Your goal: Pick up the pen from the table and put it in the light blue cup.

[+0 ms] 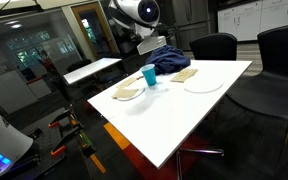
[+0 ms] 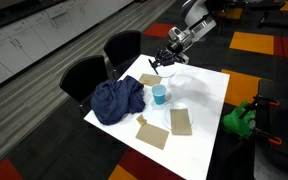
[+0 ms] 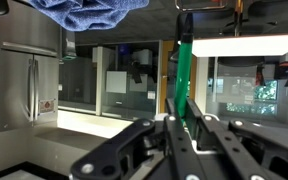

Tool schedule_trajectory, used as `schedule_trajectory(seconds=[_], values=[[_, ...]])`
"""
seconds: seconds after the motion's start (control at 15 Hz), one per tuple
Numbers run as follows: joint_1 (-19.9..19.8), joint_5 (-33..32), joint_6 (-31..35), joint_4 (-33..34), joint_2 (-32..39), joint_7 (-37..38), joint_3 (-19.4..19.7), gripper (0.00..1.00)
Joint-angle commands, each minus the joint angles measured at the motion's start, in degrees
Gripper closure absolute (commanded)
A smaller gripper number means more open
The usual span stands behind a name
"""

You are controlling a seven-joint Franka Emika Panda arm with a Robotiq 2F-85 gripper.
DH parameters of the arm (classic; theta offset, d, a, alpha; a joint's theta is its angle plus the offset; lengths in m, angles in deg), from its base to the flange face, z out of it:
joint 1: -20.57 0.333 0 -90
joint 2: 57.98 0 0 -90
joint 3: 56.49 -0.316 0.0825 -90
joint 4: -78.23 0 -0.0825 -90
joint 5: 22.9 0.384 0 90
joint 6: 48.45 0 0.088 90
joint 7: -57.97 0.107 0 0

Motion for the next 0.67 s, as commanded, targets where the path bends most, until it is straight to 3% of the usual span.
schedule_trajectory(seconds=[0.0, 0.27, 0.6], values=[[-0.27, 3.4, -5.78, 0.57, 2.32, -3.42, 1.01, 0.96], [-0.28, 2.22, -11.84, 1.22, 4.71, -3.58, 2.2, 0.96], [0.24, 1.69, -14.44, 3.27, 8.17, -4.04, 3.03, 0.96]])
